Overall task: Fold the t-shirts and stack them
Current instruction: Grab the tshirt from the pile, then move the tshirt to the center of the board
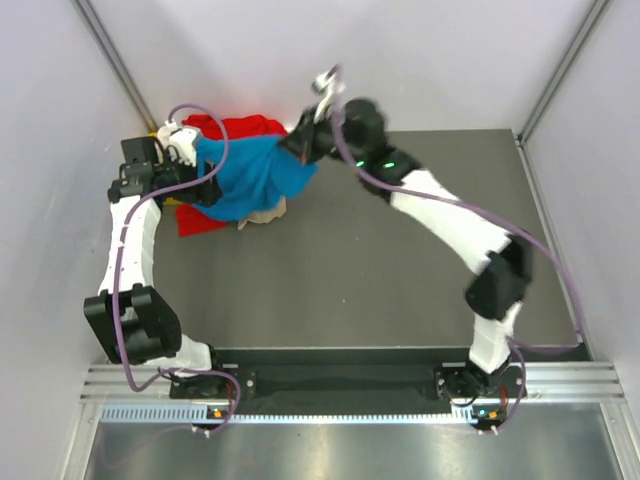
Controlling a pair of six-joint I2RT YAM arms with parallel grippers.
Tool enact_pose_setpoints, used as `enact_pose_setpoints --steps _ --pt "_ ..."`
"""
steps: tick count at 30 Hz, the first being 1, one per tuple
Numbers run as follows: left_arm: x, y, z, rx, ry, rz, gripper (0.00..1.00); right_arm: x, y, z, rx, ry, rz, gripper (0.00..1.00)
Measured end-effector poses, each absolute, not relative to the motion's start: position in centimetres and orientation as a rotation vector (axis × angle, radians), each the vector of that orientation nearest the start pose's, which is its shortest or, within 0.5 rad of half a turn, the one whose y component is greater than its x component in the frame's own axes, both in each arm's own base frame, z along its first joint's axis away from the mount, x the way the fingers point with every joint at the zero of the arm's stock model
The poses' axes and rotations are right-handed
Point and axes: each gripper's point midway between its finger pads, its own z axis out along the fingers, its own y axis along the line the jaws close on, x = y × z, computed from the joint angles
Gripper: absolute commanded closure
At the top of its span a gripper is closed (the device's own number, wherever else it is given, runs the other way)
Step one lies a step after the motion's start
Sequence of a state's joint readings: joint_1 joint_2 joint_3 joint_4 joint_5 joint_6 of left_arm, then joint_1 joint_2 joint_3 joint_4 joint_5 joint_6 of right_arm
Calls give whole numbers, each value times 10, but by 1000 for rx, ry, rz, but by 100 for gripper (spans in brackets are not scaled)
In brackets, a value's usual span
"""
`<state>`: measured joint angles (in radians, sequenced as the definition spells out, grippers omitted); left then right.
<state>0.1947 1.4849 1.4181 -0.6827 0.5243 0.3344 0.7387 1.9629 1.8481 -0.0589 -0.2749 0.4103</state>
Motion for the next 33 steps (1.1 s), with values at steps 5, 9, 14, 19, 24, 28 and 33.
enact_pose_setpoints --steps 5,9,14,19,24,28,33 --pt "394 21 246 347 2155 -273 18 307 355 541 -532 1298 1036 100" --pt "393 22 252 347 2135 -262 17 224 227 634 -377 1021 889 100" --pt "397 15 244 378 2110 -276 18 177 110 634 -129 912 663 100" --pt "409 -19 203 488 2178 -257 3 264 124 493 -103 1291 488 100" --pt "413 -87 128 769 2249 -114 2 322 141 325 -152 1778 360 100" --pt "437 -99 87 859 2255 98 7 317 142 304 -157 1843 369 100" --pt "479 -66 56 791 2258 399 76 315 145 328 -145 1762 428 100"
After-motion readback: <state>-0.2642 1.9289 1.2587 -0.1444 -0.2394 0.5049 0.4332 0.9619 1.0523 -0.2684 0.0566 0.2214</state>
